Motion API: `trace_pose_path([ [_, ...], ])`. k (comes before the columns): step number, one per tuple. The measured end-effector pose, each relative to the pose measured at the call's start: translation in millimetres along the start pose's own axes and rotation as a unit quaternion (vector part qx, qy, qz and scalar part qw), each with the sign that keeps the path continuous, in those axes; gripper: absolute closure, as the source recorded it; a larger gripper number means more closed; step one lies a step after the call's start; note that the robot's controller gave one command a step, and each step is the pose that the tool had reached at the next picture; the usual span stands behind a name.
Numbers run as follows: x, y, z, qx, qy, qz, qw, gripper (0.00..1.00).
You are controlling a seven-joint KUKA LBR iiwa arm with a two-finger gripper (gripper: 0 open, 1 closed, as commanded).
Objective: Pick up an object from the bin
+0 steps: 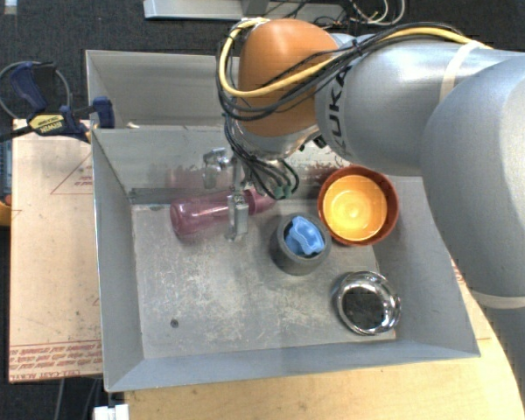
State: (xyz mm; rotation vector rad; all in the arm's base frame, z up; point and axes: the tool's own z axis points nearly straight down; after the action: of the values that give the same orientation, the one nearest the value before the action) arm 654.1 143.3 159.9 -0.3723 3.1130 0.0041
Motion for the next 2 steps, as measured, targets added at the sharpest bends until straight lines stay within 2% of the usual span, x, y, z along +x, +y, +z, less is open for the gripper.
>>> trace_pose_path([
  [1, 2.2, 2, 60, -0.001, 0.0012, 0.030, 0.9996, 0.00],
  [2, 2.5, 7, 90, -0.001, -0.0056, 0.014, 0.9999, 0.00],
])
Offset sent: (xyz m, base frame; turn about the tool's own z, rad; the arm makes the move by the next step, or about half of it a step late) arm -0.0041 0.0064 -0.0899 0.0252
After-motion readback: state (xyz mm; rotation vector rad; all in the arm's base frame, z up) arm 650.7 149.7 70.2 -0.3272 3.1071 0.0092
